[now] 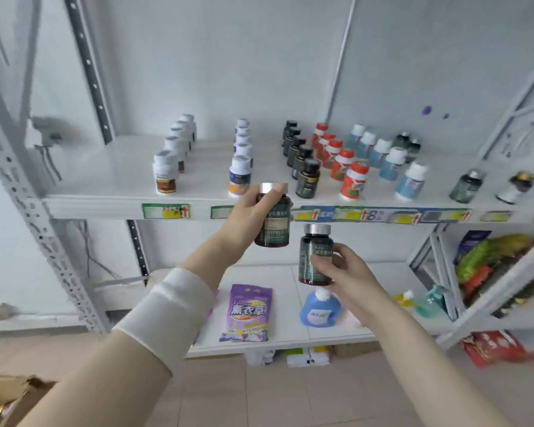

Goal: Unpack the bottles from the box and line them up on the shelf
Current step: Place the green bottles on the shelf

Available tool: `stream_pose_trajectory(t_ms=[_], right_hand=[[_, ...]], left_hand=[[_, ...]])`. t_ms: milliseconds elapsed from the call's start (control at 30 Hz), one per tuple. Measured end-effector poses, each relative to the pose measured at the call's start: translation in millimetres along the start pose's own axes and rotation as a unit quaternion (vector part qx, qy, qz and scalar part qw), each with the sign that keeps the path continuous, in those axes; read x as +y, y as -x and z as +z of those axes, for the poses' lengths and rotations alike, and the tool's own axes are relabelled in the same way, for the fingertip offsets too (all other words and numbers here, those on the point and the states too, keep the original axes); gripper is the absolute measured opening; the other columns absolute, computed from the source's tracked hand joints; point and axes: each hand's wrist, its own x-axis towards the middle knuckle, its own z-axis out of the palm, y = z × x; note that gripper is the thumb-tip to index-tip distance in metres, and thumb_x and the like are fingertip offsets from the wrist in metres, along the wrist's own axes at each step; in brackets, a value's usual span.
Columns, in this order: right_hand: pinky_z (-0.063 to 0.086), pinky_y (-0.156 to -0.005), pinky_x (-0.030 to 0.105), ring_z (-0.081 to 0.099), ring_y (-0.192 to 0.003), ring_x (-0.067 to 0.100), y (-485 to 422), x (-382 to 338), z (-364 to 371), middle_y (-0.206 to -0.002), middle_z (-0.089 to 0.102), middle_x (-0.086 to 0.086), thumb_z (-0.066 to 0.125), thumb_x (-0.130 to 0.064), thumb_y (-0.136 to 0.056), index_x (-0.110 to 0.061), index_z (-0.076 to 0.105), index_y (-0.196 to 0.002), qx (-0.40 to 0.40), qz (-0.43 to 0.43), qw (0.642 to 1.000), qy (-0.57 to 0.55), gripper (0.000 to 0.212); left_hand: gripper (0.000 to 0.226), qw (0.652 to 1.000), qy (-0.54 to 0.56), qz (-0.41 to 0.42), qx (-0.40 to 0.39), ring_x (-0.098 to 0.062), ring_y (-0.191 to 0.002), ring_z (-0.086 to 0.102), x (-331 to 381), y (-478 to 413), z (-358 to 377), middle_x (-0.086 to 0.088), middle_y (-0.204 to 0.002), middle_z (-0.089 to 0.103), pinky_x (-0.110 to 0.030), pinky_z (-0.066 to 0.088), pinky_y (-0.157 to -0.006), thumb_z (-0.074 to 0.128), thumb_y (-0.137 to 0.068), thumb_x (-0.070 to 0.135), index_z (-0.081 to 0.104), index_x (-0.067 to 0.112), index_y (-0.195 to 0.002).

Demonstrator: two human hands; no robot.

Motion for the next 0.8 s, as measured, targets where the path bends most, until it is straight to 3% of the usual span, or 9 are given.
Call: stream_pose_trajectory(t_ms=[100,267,400,500,567,633,700,800], right_hand=[[0.053,-0.081,0.031,0.063,-0.092,0.021,-3,-21,-67,-0.098,0.065,0.004,0.061,-0.007,-0.087,-0.017,0.054,-0.098,0.036,-0.021,0.999,-0.005,0.016],[0.05,-0.089,0.038,0.063,-0.093,0.017,-29,-47,-159,-0.099,0.066,0.002,0.062,-0.008,-0.085,-0.017,0.056,-0.102,0.084,-0.057,0.995,-0.013,0.02],[0.049,-0.094,0.042,0.062,-0.101,0.023,-68,-73,-224,-0.105,0.066,0.005,0.062,-0.01,-0.085,-0.01,0.053,-0.114,0.111,-0.087,0.99,-0.008,0.031],[0.048,-0.096,0.045,0.062,-0.104,0.021,-103,-92,-271,-0.104,0.067,0.0,0.066,-0.016,-0.08,-0.012,0.054,-0.115,0.126,-0.101,0.987,0.005,0.037],[0.047,-0.098,0.049,0.063,-0.106,0.022,-125,-102,-298,-0.107,0.067,0.0,0.07,-0.025,-0.073,-0.02,0.056,-0.109,0.128,-0.101,0.986,0.02,0.04],[0.046,-0.099,0.048,0.063,-0.106,0.021,-148,-111,-323,-0.109,0.066,-0.001,0.069,-0.023,-0.077,-0.022,0.055,-0.11,0.133,-0.101,0.986,0.033,0.037],[0.047,-0.099,0.045,0.063,-0.106,0.019,-171,-117,-349,-0.11,0.066,-0.001,0.066,-0.018,-0.083,-0.017,0.053,-0.117,0.139,-0.105,0.984,0.028,0.037],[0.049,-0.095,0.04,0.063,-0.106,0.019,-203,-124,-383,-0.111,0.066,0.0,0.066,-0.018,-0.084,-0.015,0.052,-0.12,0.138,-0.106,0.984,0.033,0.039]], left_hand=[[0.039,0.999,-0.031,0.003,-0.038,-0.023,-0.089,0.065,7,-31,65,-0.01,-0.101,0.066,-0.041,0.054,-0.087,0.055,-0.091,0.04,0.055,0.007,-0.112],[0.026,0.995,-0.032,0.032,-0.094,-0.007,-0.071,0.068,15,-87,154,0.0,-0.087,0.066,-0.023,0.058,-0.066,0.05,-0.095,0.034,0.054,0.013,-0.109],[0.023,0.99,-0.057,0.051,-0.117,-0.023,-0.091,0.067,12,-145,210,-0.006,-0.097,0.067,-0.038,0.055,-0.084,0.051,-0.094,0.037,0.057,0.017,-0.101],[0.033,0.988,-0.073,0.067,-0.116,-0.016,-0.087,0.064,11,-192,245,-0.006,-0.101,0.066,-0.03,0.054,-0.08,0.049,-0.095,0.038,0.055,0.01,-0.111],[0.034,0.987,-0.086,0.062,-0.122,-0.018,-0.09,0.063,10,-223,267,-0.011,-0.106,0.065,-0.033,0.053,-0.085,0.049,-0.095,0.037,0.054,0.008,-0.11],[0.029,0.986,-0.095,0.058,-0.127,-0.02,-0.093,0.062,8,-256,289,-0.014,-0.109,0.065,-0.033,0.051,-0.088,0.05,-0.095,0.037,0.054,0.01,-0.106],[0.038,0.985,-0.105,0.054,-0.124,-0.018,-0.092,0.064,5,-287,311,-0.012,-0.112,0.066,-0.026,0.053,-0.082,0.051,-0.094,0.04,0.055,0.007,-0.113],[0.035,0.98,-0.133,0.056,-0.134,-0.01,-0.082,0.062,0,-324,342,0.0,-0.098,0.064,-0.016,0.052,-0.068,0.05,-0.094,0.04,0.056,0.011,-0.113]])
